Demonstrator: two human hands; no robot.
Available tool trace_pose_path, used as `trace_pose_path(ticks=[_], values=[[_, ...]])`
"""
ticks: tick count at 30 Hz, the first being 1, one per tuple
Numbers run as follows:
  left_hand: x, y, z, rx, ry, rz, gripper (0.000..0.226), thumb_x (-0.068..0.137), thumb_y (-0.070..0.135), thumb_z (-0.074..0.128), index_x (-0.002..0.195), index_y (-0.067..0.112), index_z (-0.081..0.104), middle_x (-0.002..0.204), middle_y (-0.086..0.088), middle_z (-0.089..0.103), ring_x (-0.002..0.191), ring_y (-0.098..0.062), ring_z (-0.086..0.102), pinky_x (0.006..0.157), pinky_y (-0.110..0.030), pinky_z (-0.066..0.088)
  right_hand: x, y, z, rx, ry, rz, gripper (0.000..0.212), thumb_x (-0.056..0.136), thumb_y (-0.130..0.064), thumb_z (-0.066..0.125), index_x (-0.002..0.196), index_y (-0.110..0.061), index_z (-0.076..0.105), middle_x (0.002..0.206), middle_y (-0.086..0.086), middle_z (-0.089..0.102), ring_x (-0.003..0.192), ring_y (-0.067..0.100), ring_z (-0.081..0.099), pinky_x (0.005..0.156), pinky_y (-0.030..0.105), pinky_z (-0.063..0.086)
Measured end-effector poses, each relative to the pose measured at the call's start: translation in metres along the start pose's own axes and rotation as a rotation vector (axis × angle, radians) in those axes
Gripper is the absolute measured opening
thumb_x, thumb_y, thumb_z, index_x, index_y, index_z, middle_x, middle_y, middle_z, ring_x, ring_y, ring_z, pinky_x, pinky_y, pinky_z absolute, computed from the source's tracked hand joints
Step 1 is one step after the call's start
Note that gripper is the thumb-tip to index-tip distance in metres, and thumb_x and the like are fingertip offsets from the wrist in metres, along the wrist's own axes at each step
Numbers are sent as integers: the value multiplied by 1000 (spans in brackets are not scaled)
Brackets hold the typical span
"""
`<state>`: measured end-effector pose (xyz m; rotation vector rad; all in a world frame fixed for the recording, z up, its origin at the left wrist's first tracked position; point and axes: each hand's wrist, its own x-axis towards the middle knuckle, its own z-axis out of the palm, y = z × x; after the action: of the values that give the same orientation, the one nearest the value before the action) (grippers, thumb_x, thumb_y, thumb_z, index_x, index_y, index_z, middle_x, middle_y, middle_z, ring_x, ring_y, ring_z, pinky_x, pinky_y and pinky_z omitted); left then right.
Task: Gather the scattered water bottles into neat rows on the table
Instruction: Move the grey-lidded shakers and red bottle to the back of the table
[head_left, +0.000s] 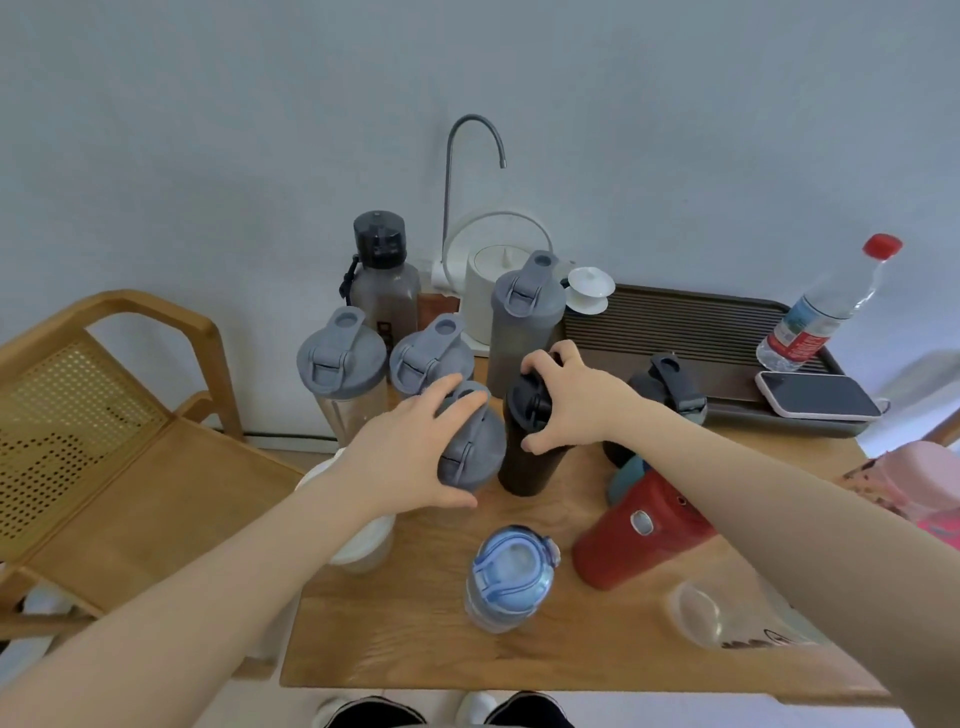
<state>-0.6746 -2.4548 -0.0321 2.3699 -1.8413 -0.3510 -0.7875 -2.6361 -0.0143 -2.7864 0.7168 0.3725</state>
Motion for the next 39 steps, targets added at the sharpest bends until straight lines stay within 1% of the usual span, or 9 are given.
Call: trace_pose_path(ticks=[6,13,17,19,21,24,28,33,39], values=[[3,13,9,51,36,-21,106,69,57,66,143,35,-7,140,0,33,107,-23,54,74,-30,47,-14,10,-4,-190,-80,-131,83,60,-39,75,127,-28,27,132,12,25,82,37,58,65,38,50],[9,27,15,-25,61,-40,103,70,50,65,143,35,-6,142,1,31,96,-23,57,68,-26,43,-20,22,-14,-203,-241,-208,92,59,-44,81,131,-29,25,139,9,20,99,37,56,85,46,51],[9,27,16,-54,46,-61,99,71,58,59,143,36,-5,144,1,27,106,-24,53,74,-29,45,-30,28,-22,-45,-256,-182,96,69,-52,72,142,-32,14,155,4,-2,130,35,39,105,44,40],[6,28,15,-32,100,-59,92,69,70,41,144,33,4,147,1,29,126,-25,39,92,-36,45,-52,30,-32,59,-78,-204,86,74,-54,66,142,-28,20,152,3,14,129,29,41,104,40,40],[4,31,12,-38,265,-14,82,70,64,38,141,25,27,146,-5,36,132,-28,34,102,-44,40,-80,35,-44,93,33,-224,71,74,-55,65,133,-28,35,134,-6,39,116,16,49,98,35,43],[8,38,9,-109,478,44,60,75,46,49,125,14,48,133,-13,49,120,-30,45,95,-38,40,-115,44,-49,5,-130,-198,66,69,-60,66,125,-38,40,115,-21,42,105,4,48,92,27,45],[20,54,1,-167,487,129,55,77,43,48,122,11,52,130,-11,52,120,-24,43,99,-32,32,-122,56,-23,-164,-257,-192,78,70,-58,66,134,-42,26,135,-15,36,116,15,49,94,36,47],[30,72,-1,-209,442,219,55,76,43,48,122,12,52,128,-7,55,121,-13,36,104,-17,20,-120,65,0,-118,-50,-209,67,72,-47,67,128,-38,31,122,-10,44,101,17,53,79,28,45],[37,85,-16,-351,354,301,61,72,55,48,123,21,50,126,6,55,115,3,39,94,-14,31,-135,70,-52,253,229,-205,57,60,-47,70,109,-37,43,95,-15,59,86,7,56,77,20,46]])
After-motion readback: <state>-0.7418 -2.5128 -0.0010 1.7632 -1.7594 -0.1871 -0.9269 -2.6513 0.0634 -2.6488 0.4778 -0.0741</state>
